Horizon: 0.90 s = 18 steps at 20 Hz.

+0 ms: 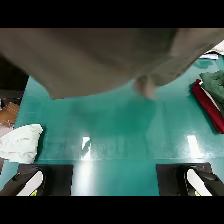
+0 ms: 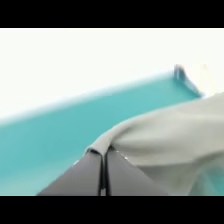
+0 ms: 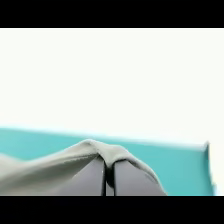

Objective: Fold the shirts.

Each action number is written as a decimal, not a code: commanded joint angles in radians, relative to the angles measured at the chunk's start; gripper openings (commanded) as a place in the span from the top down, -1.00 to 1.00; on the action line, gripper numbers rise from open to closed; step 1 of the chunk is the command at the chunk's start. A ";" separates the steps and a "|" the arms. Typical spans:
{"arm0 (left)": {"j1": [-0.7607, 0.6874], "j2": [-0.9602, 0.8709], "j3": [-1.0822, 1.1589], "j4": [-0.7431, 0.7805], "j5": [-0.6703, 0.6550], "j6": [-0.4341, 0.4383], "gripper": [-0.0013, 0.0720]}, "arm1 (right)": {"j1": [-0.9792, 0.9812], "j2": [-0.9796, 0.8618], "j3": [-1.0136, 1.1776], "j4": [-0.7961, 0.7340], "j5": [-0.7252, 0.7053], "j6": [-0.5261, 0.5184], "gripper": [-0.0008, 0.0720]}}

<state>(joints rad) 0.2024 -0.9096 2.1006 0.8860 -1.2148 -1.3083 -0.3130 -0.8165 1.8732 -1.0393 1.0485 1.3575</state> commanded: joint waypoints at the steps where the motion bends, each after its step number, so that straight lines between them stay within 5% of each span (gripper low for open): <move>1: 0.001 0.077 0.149 -0.015 0.089 -0.029 0.90 | -0.084 0.067 0.163 -0.005 0.006 0.003 0.93; 6: 0.001 0.099 0.095 0.038 0.050 -0.078 0.90 | -0.211 0.037 0.245 -0.008 0.118 0.097 0.93; 14: 0.001 -0.047 -0.552 0.075 -0.127 -0.117 0.90 | -0.159 -0.355 0.027 -0.012 0.565 0.216 0.93; 18: 0.001 -0.236 -0.708 0.057 -0.110 -0.063 0.90 | -0.053 -0.560 -0.131 -0.019 0.525 0.212 0.93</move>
<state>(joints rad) 0.2020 -1.0332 1.5146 0.9565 -1.3174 -1.4147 -0.4286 -1.2392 1.8431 -1.0492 1.5520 1.5604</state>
